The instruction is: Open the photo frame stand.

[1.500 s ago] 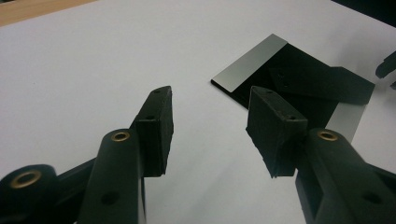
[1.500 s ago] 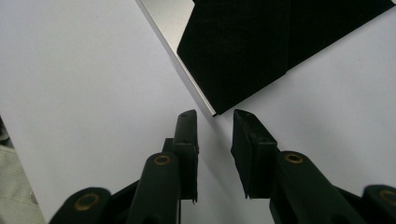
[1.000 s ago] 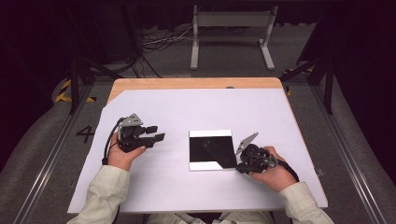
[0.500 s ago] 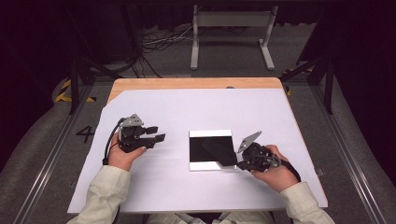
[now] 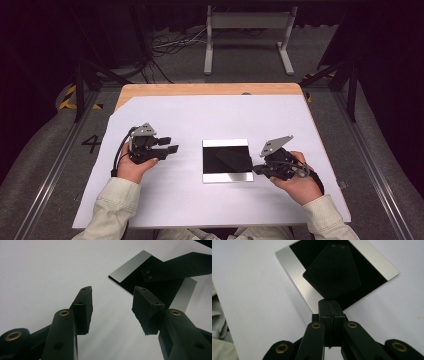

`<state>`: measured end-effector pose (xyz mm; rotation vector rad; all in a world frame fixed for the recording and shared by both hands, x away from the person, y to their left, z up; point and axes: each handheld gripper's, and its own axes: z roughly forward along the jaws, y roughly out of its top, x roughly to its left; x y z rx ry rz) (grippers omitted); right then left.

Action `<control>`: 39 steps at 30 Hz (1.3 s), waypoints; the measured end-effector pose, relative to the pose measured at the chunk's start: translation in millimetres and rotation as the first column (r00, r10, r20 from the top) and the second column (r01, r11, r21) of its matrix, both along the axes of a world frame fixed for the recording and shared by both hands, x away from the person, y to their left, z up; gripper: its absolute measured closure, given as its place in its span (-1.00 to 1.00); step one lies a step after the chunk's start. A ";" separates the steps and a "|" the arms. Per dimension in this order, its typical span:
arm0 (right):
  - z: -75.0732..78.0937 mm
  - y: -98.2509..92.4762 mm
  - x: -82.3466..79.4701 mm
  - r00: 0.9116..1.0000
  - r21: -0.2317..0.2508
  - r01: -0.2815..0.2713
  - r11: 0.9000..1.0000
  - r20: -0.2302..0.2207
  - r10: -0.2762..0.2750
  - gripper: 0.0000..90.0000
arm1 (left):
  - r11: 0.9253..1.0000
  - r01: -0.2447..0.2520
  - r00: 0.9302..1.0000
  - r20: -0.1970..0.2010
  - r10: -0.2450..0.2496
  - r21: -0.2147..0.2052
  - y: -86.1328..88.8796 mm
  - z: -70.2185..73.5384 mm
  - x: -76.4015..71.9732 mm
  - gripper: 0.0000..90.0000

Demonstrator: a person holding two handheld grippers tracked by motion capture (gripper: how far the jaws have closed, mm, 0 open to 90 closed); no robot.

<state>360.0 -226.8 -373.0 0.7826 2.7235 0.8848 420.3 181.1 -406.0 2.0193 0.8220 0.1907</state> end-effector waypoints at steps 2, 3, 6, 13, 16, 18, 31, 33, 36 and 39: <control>2.3 -1.0 -0.3 1.000 0.044 0.009 0.999 0.022 -0.010 1.00 | 1.000 0.004 1.000 0.007 -0.004 0.009 -0.2 -0.1 0.5 0.15; 3.3 -0.7 -0.9 0.999 0.073 0.011 0.997 0.045 -0.015 1.00 | 1.000 0.000 1.000 -0.002 0.000 0.002 -1.1 -0.5 -0.2 0.15; 4.7 1.2 -3.1 0.994 0.144 0.014 0.989 0.109 -0.030 1.00 | 1.000 0.004 1.000 0.010 -0.004 0.019 -1.1 -0.1 0.2 0.17; 5.4 -0.5 -4.7 0.990 0.217 0.018 0.976 0.135 -0.049 1.00 | 1.000 0.004 1.000 0.011 -0.004 0.019 -1.2 0.5 -0.2 0.17; 3.9 -1.0 -4.4 0.991 0.207 0.020 0.978 0.125 -0.047 1.00 | 1.000 0.006 1.000 0.010 -0.007 0.019 -1.4 0.6 -0.1 0.17; 3.3 -1.3 -4.2 0.992 0.202 0.021 0.979 0.118 -0.046 1.00 | 1.000 0.006 1.000 0.009 -0.006 0.015 -2.0 0.5 -0.2 0.17; 4.3 -2.7 -2.8 0.997 0.156 0.003 0.988 0.075 -0.015 0.79 | 1.000 0.013 1.000 0.018 -0.013 0.028 -1.1 1.2 0.3 0.15; 5.2 -3.8 -2.8 0.997 0.159 0.006 0.987 0.074 -0.018 0.75 | 1.000 0.009 1.000 0.009 -0.010 0.018 -1.3 1.0 -0.3 0.15; 9.1 -9.0 -2.2 0.997 0.184 0.017 0.983 0.066 -0.029 0.65 | 1.000 0.013 1.000 0.016 -0.014 0.022 -0.6 1.7 -0.3 0.14; 12.5 -15.1 -1.9 0.997 0.218 0.039 0.975 0.051 -0.051 0.55 | 1.000 0.006 1.000 0.019 -0.007 0.021 0.3 2.3 -0.2 0.14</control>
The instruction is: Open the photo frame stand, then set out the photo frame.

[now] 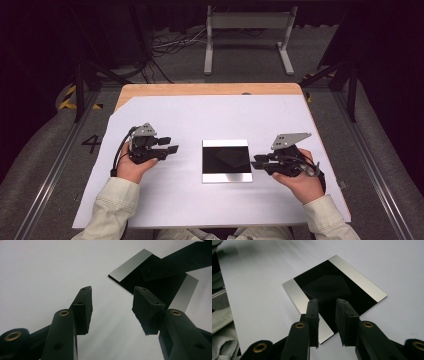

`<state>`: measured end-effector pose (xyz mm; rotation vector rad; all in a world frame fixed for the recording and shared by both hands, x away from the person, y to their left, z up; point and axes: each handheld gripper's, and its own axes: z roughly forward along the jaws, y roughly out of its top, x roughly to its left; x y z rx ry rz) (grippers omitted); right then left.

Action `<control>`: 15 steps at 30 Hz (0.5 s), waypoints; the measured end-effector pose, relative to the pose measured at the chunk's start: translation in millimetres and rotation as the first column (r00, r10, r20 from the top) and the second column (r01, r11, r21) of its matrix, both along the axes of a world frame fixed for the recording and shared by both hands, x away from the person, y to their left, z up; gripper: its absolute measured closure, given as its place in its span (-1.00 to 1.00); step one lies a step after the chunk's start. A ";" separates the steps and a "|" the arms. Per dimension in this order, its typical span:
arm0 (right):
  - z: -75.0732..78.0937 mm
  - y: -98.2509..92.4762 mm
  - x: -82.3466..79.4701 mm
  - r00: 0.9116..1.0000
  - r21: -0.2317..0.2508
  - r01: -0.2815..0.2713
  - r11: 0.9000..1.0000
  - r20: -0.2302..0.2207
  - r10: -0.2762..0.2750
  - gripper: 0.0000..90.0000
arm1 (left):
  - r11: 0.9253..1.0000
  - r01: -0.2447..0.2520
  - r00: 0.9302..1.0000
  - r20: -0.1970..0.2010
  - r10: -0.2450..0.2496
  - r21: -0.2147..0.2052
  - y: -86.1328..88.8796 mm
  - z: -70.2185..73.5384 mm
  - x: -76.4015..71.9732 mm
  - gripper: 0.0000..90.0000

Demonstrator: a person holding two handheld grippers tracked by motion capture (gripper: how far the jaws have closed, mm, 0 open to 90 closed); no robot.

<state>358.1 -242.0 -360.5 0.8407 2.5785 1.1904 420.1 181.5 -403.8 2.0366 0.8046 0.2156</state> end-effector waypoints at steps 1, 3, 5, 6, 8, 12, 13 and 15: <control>0.9 -1.5 0.3 1.000 0.017 0.006 1.000 -0.005 -0.006 0.50 | 1.000 -0.001 1.000 0.007 0.001 0.007 0.4 0.0 0.5 0.14; 2.8 -4.0 0.6 0.999 0.062 0.032 0.998 -0.019 -0.031 0.35 | 1.000 -0.003 1.000 -0.013 0.003 -0.004 -0.5 -0.9 -0.3 0.14; 4.1 -6.4 1.4 0.997 0.113 0.067 0.991 -0.047 -0.063 0.20 | 1.000 0.002 1.000 -0.005 -0.002 0.002 -0.5 -0.4 0.3 0.14; 4.6 -8.0 2.0 0.994 0.139 0.091 0.986 -0.067 -0.083 0.14 | 1.000 0.003 1.000 -0.001 -0.003 -0.002 -0.8 0.1 0.4 0.14; 5.2 -10.2 2.9 0.991 0.169 0.112 0.979 -0.090 -0.098 0.08 | 1.000 0.002 1.000 0.006 -0.002 0.005 -0.4 1.0 0.3 0.14; 5.7 -15.9 5.0 0.986 0.224 0.149 0.963 -0.111 -0.126 -0.07 | 1.000 -0.002 1.000 0.000 0.002 -0.003 -0.7 0.7 -0.9 0.14; 5.6 -16.4 5.5 0.986 0.231 0.151 0.961 -0.111 -0.128 -0.10 | 1.000 -0.002 1.000 0.000 0.002 -0.002 -0.6 0.7 -0.9 0.14; 5.8 -17.2 6.1 0.984 0.240 0.161 0.957 -0.112 -0.137 -0.13 | 1.000 0.000 1.000 0.001 0.000 0.000 -0.4 0.8 -0.9 0.13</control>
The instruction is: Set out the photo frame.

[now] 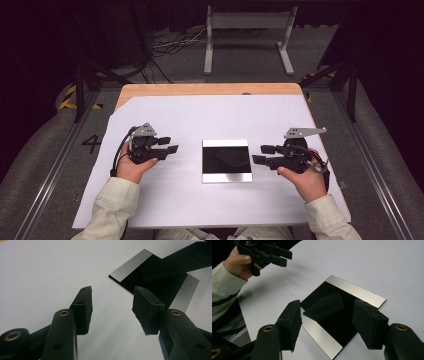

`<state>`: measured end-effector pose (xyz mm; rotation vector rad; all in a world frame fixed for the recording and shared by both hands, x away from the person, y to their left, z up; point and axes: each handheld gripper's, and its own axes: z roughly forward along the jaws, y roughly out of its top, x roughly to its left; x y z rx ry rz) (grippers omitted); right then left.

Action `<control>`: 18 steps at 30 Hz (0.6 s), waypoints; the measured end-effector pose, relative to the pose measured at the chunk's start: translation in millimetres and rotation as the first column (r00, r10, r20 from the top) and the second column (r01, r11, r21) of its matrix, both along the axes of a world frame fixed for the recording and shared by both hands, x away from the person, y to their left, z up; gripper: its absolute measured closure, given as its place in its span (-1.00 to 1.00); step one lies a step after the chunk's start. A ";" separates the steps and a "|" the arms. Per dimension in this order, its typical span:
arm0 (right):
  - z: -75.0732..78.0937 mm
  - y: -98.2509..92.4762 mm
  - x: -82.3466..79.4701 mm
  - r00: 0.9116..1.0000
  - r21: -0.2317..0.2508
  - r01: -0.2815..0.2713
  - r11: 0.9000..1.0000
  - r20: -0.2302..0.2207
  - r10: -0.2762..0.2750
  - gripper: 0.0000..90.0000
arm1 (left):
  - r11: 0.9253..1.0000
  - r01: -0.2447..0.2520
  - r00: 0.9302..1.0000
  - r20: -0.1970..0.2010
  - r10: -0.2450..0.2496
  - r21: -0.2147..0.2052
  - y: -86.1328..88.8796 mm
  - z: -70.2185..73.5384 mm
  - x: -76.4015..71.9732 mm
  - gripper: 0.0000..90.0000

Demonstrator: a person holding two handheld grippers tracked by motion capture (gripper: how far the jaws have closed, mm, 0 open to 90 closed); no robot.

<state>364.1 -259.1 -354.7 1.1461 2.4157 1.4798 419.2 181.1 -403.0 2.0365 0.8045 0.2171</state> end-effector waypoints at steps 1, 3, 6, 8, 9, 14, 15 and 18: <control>0.1 -0.7 0.5 1.000 0.007 0.011 1.000 -0.005 -0.011 -0.15 | 1.000 -0.001 1.000 -0.001 0.001 -0.003 -0.2 0.0 0.0 0.13; -0.2 -2.4 1.4 1.000 0.026 0.021 0.999 -0.014 -0.020 -0.17 | 1.000 -0.002 1.000 -0.002 0.002 -0.002 -0.4 -0.4 0.4 0.13; -2.3 -6.6 3.9 0.998 0.067 0.043 0.997 -0.038 -0.040 -0.24 | 1.000 0.000 1.000 -0.006 0.000 0.003 -0.2 -1.0 0.2 0.13; -4.1 -7.7 5.3 0.998 0.082 0.049 0.995 -0.050 -0.045 -0.27 | 1.000 -0.006 1.000 -0.012 0.006 0.001 -0.3 -1.0 -0.5 0.13; -5.1 -7.9 6.0 0.998 0.086 0.051 0.995 -0.051 -0.046 -0.29 | 1.000 -0.005 1.000 -0.009 0.005 0.001 -0.2 -0.8 -0.2 0.12; -9.5 -9.1 9.5 0.995 0.121 0.066 0.990 -0.080 -0.056 -0.35 | 1.000 0.001 1.000 -0.005 -0.001 0.007 0.7 -1.5 -0.8 0.11; -10.7 -9.9 10.8 0.993 0.134 0.072 0.988 -0.101 -0.058 -0.35 | 1.000 -0.007 1.000 -0.010 0.007 0.008 1.5 -1.7 -2.3 0.11; -13.9 -10.6 14.5 0.989 0.150 0.085 0.985 -0.131 -0.066 -0.33 | 1.000 -0.013 1.000 -0.008 0.013 0.000 4.2 -1.8 -5.0 0.11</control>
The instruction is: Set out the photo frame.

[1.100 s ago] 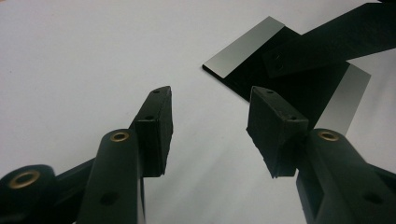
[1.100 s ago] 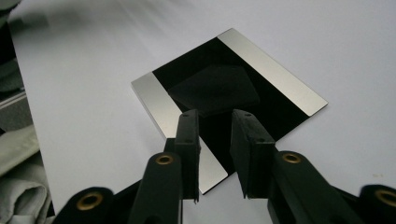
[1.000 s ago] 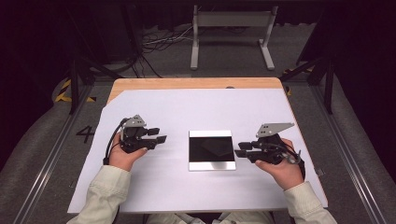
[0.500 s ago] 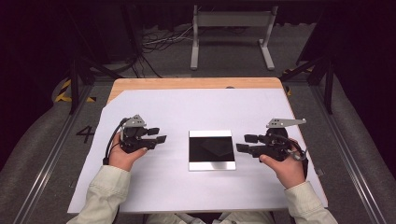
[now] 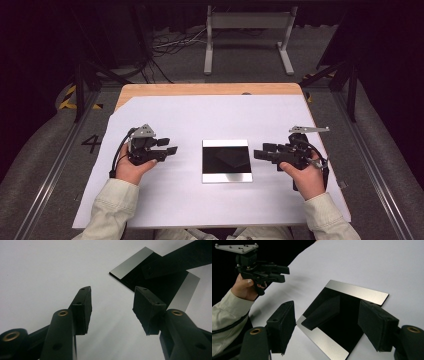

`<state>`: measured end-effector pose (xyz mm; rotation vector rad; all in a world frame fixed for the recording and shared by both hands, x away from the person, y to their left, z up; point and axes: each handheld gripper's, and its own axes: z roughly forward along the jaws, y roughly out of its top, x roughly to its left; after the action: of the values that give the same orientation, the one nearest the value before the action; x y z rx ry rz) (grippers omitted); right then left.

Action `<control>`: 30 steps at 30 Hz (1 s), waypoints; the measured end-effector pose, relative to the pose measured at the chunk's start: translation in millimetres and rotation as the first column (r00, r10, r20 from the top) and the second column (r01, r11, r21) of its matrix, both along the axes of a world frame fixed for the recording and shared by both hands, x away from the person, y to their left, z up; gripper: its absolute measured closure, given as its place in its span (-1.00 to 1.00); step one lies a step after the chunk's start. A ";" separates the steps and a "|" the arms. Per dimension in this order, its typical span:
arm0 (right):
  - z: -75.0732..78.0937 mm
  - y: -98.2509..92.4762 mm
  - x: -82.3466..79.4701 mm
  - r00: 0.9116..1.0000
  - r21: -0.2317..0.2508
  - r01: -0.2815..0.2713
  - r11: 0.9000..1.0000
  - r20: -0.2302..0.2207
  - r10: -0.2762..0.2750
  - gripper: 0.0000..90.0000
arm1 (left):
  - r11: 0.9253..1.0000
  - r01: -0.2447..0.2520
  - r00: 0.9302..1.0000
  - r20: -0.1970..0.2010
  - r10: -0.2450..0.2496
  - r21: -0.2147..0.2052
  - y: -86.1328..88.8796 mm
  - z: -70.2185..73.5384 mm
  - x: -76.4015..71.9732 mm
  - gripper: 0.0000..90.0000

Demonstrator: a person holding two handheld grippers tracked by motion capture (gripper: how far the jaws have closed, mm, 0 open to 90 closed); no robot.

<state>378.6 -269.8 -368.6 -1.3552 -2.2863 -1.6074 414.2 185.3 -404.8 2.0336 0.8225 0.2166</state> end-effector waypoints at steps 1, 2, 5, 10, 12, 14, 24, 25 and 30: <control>-1.0 0.9 1.4 1.000 -0.006 -0.005 1.000 0.010 0.005 -0.34 | 1.000 -0.006 1.000 0.002 0.006 0.002 1.7 0.3 -1.1 0.11; -1.7 2.3 2.4 1.000 -0.017 -0.008 1.000 0.015 0.008 -0.35 | 1.000 -0.006 1.000 0.008 0.006 0.008 3.9 0.5 -1.7 0.11; -4.7 7.1 5.9 1.000 -0.027 -0.011 1.000 0.013 0.011 -0.43 | 1.000 -0.022 1.000 -0.003 0.022 0.002 7.8 -0.8 -5.0 0.11; -14.7 13.7 13.7 0.999 -0.005 -0.036 0.999 -0.031 0.036 -0.50 | 0.999 -0.039 0.999 -0.008 0.039 -0.002 13.5 -1.6 -8.6 0.11; -18.4 16.4 15.6 0.998 0.000 -0.043 0.999 -0.044 0.043 -0.54 | 0.999 -0.047 0.999 -0.005 0.047 -0.004 14.4 -1.6 -9.7 0.12; -20.8 19.2 16.7 0.997 0.005 -0.051 0.999 -0.058 0.051 -0.57 | 0.999 -0.046 0.999 -0.004 0.046 0.000 15.3 -1.8 -9.9 0.12; -36.2 33.9 19.3 0.990 0.007 -0.089 0.996 -0.112 0.089 -0.64 | 0.999 -0.040 0.999 -0.005 0.040 0.008 13.4 -2.9 -9.4 0.12; -37.7 35.6 19.6 0.988 0.006 -0.094 0.996 -0.120 0.094 -0.64 | 0.999 -0.039 0.999 -0.004 0.039 0.008 13.1 -3.2 -9.3 0.12; -45.5 44.0 21.9 0.983 0.002 -0.109 0.994 -0.150 0.108 -0.65 | 0.999 -0.039 0.999 -0.006 0.039 0.006 14.1 -3.6 -9.1 0.11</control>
<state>400.5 -225.7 -414.1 -1.2803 -2.2376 -1.4169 405.1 199.4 -408.4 2.0255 0.8668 0.2348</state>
